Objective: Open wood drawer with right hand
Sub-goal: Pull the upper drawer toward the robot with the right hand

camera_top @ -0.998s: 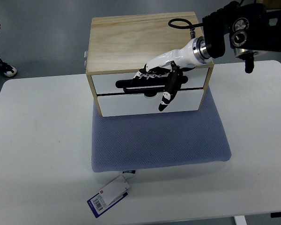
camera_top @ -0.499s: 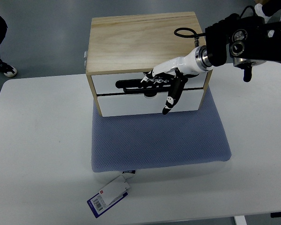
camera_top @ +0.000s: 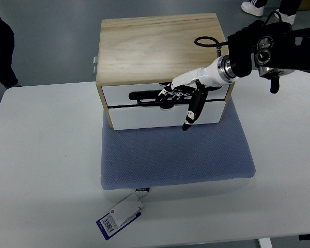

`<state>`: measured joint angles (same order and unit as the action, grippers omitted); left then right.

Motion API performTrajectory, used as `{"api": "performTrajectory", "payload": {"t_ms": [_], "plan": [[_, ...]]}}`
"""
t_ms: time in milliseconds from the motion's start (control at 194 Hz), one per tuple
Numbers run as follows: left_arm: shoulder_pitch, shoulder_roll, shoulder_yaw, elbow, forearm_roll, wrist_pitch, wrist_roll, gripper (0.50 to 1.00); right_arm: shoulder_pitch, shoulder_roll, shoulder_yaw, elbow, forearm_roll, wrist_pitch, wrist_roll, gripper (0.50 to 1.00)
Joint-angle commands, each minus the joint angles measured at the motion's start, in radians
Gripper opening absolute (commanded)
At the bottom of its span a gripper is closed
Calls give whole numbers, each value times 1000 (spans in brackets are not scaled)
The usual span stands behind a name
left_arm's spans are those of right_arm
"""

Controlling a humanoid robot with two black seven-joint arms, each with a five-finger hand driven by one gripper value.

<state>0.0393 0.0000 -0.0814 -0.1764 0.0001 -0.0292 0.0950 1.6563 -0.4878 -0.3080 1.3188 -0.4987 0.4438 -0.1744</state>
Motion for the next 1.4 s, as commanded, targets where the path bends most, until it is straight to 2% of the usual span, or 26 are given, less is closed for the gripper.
{"api": "performTrajectory", "payload": {"t_ms": [0,432,658,663,1394], "plan": [[1,0,0,1,0,0,0,1000,0,-5,0,2,0,52,-2,944],[-1,0,0,3,0,0,0,1000,17,-11,3,2,46,87,-7,944],[1,0,-1,3,0,0,0,1000,36,-17,3,7,74,145,-16,944],[1,0,-1,3,0,0,0,1000,42,-21,3,10,89,166,-25,944],[-1,0,0,3,0,0,0,1000,85,-45,3,33,166,167,-48,944]]}}
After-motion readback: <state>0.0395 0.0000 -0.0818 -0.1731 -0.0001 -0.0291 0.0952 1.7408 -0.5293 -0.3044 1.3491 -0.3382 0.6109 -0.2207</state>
